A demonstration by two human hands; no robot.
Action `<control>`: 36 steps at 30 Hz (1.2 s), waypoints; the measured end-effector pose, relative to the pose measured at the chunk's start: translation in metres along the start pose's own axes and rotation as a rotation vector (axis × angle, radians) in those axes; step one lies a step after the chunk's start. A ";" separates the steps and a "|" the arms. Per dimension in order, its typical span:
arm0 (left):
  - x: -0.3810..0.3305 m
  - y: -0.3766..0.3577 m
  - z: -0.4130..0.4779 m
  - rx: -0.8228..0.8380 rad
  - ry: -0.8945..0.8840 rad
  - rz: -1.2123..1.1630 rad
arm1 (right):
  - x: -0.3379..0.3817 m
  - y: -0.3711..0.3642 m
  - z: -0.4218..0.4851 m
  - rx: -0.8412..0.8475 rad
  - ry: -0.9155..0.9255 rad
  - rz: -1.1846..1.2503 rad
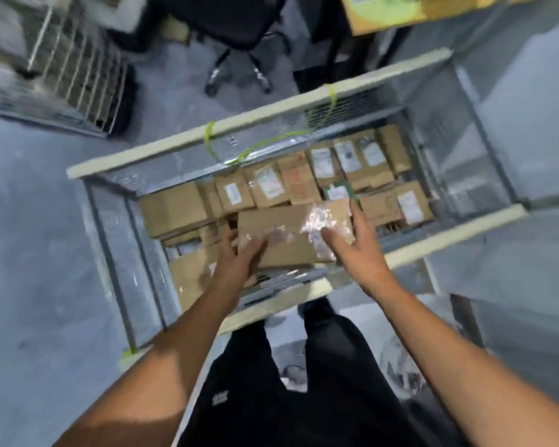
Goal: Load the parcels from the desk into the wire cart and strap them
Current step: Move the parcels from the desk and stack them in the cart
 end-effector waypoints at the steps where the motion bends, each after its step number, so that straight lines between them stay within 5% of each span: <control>1: 0.012 0.011 0.008 -0.045 0.048 -0.008 | -0.012 -0.017 0.018 0.089 -0.026 -0.023; 8: 0.099 0.042 0.084 -0.229 0.215 0.018 | -0.106 -0.112 0.120 0.414 -0.154 -0.046; 12: 0.138 0.034 0.147 -0.150 0.144 0.191 | -0.176 -0.131 0.182 0.385 -0.241 -0.069; 16: 0.153 0.044 0.227 -0.123 -0.146 0.752 | -0.239 -0.133 0.231 0.251 -0.173 -0.054; 18: 0.168 0.038 0.265 0.013 -0.328 1.252 | -0.262 -0.140 0.247 0.219 -0.160 -0.089; 20: 0.200 0.038 0.293 0.216 -0.281 1.661 | -0.280 -0.151 0.256 0.185 -0.118 -0.119; 22: 0.223 0.045 0.312 0.265 -0.264 1.810 | -0.295 -0.168 0.254 0.180 -0.072 -0.148; 30: 0.234 0.054 0.336 0.241 -0.415 1.778 | -0.337 -0.190 0.251 0.186 -0.094 -0.190; 36: 0.237 0.057 0.324 0.185 -0.354 1.225 | -0.335 -0.187 0.263 0.199 -0.024 -0.256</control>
Point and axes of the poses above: each hand's wrist, its own z-axis towards the middle knuckle, its own y-axis out of the back of the hand, x = y × z, the point moved 7 cm from there along z, towards the middle knuckle, and after that the axes turned 5 degrees about y, right-handed, at the moved point
